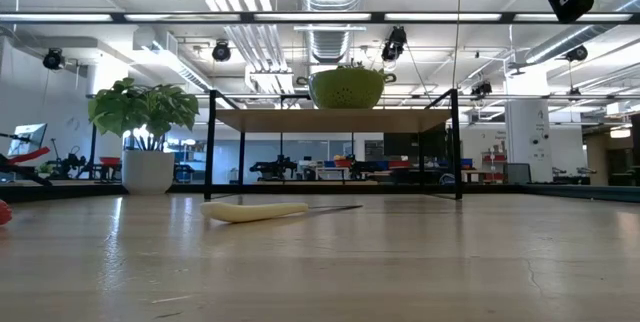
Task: Pick & Place Fruit
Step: Put the strawberry into the strainer bowl
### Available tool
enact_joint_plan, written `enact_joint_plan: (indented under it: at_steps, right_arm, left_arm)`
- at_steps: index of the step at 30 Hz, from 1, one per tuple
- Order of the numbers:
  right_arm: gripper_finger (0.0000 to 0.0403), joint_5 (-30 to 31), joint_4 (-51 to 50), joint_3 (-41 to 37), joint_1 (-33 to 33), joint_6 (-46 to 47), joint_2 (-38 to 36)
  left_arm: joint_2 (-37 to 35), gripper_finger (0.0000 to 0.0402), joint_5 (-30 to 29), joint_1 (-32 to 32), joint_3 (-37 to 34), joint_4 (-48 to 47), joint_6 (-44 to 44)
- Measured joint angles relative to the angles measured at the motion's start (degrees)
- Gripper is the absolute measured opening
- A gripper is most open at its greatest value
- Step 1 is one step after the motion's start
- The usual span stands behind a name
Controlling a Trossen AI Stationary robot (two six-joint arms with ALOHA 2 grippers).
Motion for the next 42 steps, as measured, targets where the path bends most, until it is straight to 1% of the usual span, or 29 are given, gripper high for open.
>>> enact_joint_plan:
  at_steps: [3, 5, 11, 15, 22, 26, 32, 35, 38, 42]
  right_arm:
    - [0.0008, 0.0, 0.0, 0.0, 0.0, 0.0, 0.0]
    - [0.0008, 0.0, 0.0, 0.0, 0.0, 0.0, 0.0]
    - [0.0008, 0.0, 0.0, 0.0, 0.0, 0.0, 0.0]
    - [0.0008, 0.0, 0.0, 0.0, 0.0, 0.0, 0.0]
    - [0.0008, 0.0, 0.0, 0.0, 0.0, 0.0, 0.0]
    - [0.0008, 0.0, 0.0, 0.0, 0.0, 0.0, 0.0]
    - [0.0008, 0.0, 0.0, 0.0, 0.0, 0.0, 0.0]
    - [0.0008, 0.0, 0.0, 0.0, 0.0, 0.0, 0.0]
    - [0.0008, 0.0, 0.0, 0.0, 0.0, 0.0, 0.0]
    - [0.0008, 0.0, 0.0, 0.0, 0.0, 0.0, 0.0]
  left_arm:
    - [0.0, 0.0167, 0.1, 0.0, -0.8, 3.5, -5.9]
    - [0.0, 0.0167, 0.0, 0.0, -1.2, 6.1, -7.8]
    - [0.0, 0.0167, 0.6, 0.0, -3.2, 10.9, -8.1]
    - [0.0, 0.0167, 3.1, 0.0, -4.4, 11.3, -9.6]
    - [0.0, 0.0167, 3.1, -0.2, -5.8, 12.2, -10.5]
    - [0.0, 0.0167, 3.4, -0.2, -8.4, 14.0, -12.0]
    - [0.0, 0.0167, 4.1, -0.2, -12.1, 20.4, -12.3]
    - [0.0, 0.0167, 4.2, -0.2, -13.4, 21.0, -12.4]
    - [0.0, 0.0161, 4.2, -0.2, -14.2, 21.0, -13.1]
    - [0.0, 0.0139, 4.1, -0.2, -14.9, 21.0, -13.3]
